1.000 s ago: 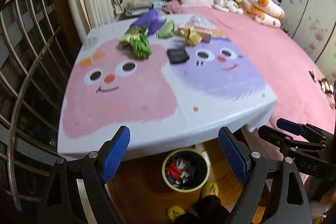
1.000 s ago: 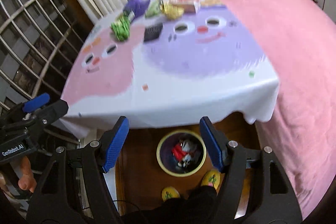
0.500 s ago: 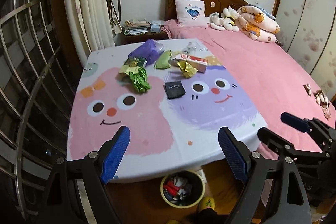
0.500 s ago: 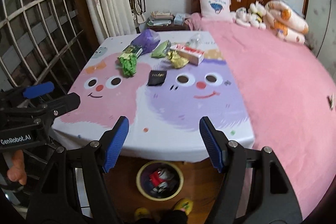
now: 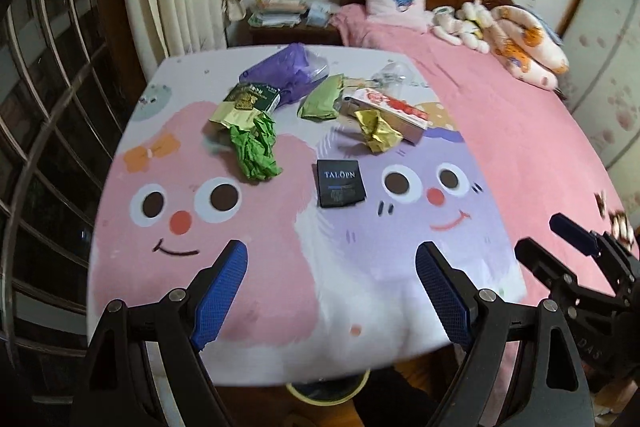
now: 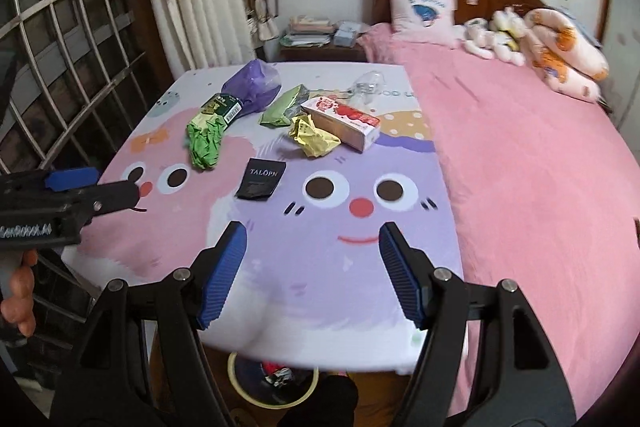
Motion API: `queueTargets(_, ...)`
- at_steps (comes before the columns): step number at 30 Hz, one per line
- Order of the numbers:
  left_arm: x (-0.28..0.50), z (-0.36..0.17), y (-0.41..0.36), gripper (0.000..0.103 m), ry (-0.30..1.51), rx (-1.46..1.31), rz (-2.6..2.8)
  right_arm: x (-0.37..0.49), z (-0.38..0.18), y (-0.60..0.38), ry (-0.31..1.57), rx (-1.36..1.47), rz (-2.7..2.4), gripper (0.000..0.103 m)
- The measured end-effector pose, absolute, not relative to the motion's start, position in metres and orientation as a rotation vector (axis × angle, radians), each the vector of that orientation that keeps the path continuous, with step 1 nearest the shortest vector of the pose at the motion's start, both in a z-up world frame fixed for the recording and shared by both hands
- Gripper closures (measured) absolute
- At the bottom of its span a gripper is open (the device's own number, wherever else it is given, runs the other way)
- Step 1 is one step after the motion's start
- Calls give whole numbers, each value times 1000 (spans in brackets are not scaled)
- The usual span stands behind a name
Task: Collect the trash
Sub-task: 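Reach the left gripper to the black TALOPN card and grasp it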
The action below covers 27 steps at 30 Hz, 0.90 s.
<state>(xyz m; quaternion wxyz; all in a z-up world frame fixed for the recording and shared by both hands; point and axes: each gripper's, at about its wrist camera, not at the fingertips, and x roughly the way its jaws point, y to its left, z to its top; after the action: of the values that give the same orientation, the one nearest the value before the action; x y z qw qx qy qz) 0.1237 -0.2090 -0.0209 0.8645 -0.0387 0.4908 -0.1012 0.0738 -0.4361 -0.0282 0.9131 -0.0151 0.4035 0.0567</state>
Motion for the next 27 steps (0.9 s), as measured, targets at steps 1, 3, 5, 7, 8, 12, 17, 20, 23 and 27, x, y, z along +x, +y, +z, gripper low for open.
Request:
queueTargets(1, 139, -28, -215, 15, 1050, -96, -194, 90, -33, -443, 847, -35, 140, 38)
queueTargets(3, 167, -45, -227, 15, 1096, -108, -168, 120, -42, -454, 872, -40, 179, 38)
queueTargets(5, 191, -61, -239, 15, 1137, -112, -145, 152, -50, -467, 893, -48, 227, 38)
queueTargets(7, 214, -78, -251, 15, 1168, -119, -117, 178, -58, -474, 908, -63, 263, 38)
queueTargets(8, 223, -86, -255, 15, 1184, -126, -107, 191, -63, -478, 919, -72, 284, 38)
queueTargets(12, 256, -121, -272, 15, 1248, -162, -58, 237, -84, -487, 944, -114, 375, 38)
queueTargets(17, 288, -158, -287, 15, 1310, -161, -15, 278, -114, -486, 973, -158, 461, 38)
queueTargets(20, 304, -177, -292, 15, 1342, -153, 9, 296, -129, -483, 998, -164, 498, 38)
queueTargets(23, 318, -193, -296, 18, 1369, -150, 30, 310, -143, -481, 1017, -178, 521, 38)
queueTargets(27, 331, -211, -301, 24, 1401, -158, 52, 324, -158, -477, 1033, -208, 551, 38)
